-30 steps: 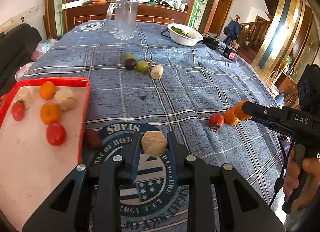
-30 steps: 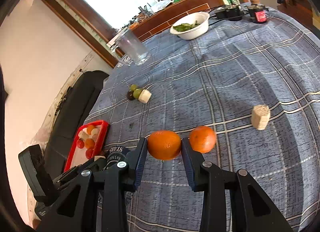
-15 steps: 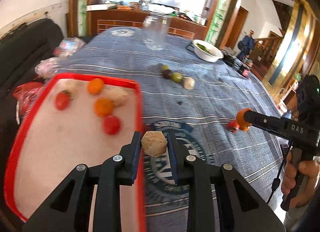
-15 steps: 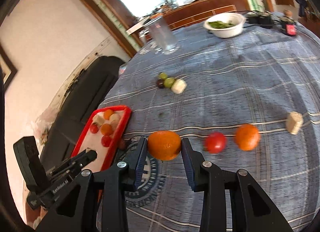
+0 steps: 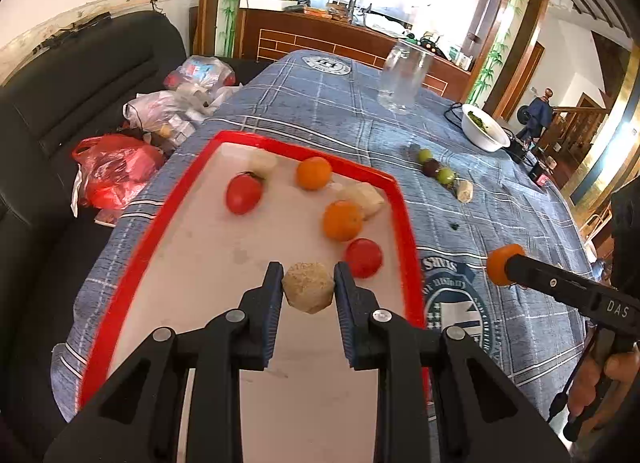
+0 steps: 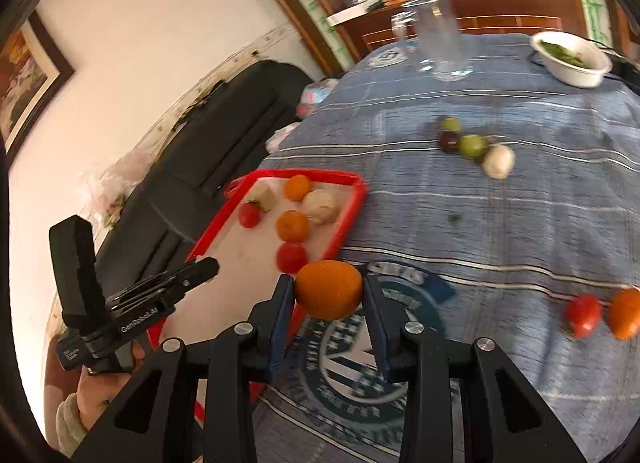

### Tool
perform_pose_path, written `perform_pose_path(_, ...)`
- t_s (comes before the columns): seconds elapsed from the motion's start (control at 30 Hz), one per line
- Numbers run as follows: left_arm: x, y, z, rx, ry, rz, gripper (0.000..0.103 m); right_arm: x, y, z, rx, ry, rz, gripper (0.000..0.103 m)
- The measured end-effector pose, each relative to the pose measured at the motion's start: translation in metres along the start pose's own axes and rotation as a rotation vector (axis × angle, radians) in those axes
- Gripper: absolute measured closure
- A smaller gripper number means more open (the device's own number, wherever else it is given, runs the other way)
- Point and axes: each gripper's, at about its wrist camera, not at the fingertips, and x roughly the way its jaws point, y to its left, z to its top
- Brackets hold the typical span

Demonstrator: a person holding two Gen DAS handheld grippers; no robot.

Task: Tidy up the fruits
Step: 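Carry the beige block and orange over the red-rimmed tray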

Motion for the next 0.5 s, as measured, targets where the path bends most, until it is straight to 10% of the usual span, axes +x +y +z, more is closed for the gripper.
perform_pose_path(0.5, 0.039, -0.004, 0.044, 0.042, 0.086, -0.050, 0.080, 0.057, 0.054, -0.009, -0.110, 0.062, 0.047, 0.068)
